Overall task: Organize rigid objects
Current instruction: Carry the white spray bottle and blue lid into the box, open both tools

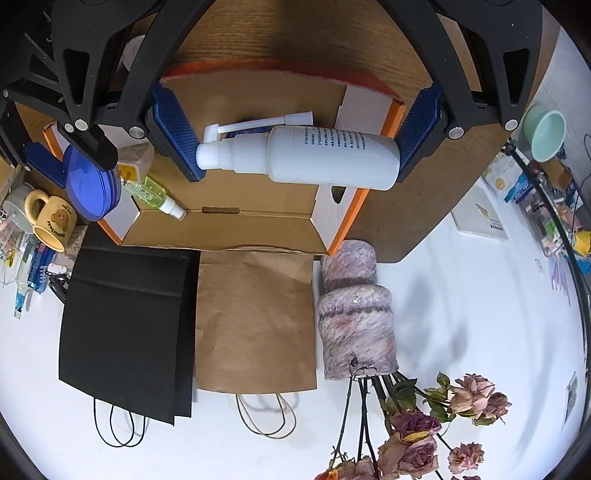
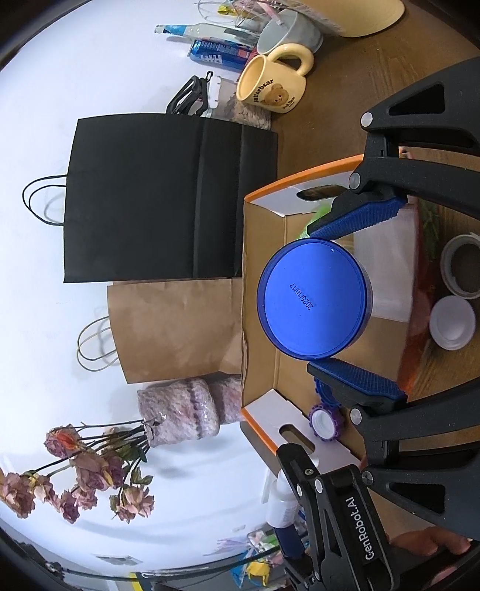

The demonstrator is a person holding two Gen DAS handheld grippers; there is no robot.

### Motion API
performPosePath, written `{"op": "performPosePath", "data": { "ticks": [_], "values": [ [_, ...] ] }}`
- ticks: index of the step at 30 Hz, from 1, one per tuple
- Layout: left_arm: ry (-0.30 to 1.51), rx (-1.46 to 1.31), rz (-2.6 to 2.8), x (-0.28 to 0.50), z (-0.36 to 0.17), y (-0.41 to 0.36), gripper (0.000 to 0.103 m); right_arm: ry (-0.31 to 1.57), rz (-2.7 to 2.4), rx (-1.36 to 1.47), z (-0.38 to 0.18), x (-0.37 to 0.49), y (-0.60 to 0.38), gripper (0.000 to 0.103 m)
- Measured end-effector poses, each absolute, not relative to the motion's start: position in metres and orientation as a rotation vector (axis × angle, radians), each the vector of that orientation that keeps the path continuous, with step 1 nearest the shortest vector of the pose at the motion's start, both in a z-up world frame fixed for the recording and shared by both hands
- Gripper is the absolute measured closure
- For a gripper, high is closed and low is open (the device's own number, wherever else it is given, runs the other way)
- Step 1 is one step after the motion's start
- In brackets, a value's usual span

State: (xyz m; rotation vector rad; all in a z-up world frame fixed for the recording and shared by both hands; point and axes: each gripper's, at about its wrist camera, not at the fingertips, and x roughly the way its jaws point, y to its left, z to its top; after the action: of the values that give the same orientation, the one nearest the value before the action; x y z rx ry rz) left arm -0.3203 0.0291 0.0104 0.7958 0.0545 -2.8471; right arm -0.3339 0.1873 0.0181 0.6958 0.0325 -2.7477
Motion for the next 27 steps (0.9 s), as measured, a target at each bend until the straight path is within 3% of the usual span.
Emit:
{"op": "performPosePath", "data": {
  "ticks": [19, 23, 25, 26, 27],
  "values": [
    [0.014, 0.827, -2.856, -0.361, 0.001, 0.029, 0.006, 0.116, -2.74, 0.74, 0.011, -0.368, 0.183, 0.032],
    [0.036, 0.825, -2.86, -0.363, 0.001, 0.026, 0.0, 0.128, -2.733, 0.78, 0.006, -0.372, 0.183, 0.031],
    [0.052, 0.826, -2.862, -0.363, 0.002, 0.024, 0.0, 0.146, -2.738, 0.787, 0.004, -0.372, 0.183, 0.023],
    [0.058, 0.827, -2.859, -0.362, 0.002, 0.023, 0.0, 0.149, -2.743, 0.782, 0.004, -0.371, 0.183, 0.012],
    [0.064, 0.828, -2.857, -0.362, 0.002, 0.021, 0.0, 0.151, -2.748, 0.772, 0.005, -0.369, 0.184, 0.01]
  ]
}}
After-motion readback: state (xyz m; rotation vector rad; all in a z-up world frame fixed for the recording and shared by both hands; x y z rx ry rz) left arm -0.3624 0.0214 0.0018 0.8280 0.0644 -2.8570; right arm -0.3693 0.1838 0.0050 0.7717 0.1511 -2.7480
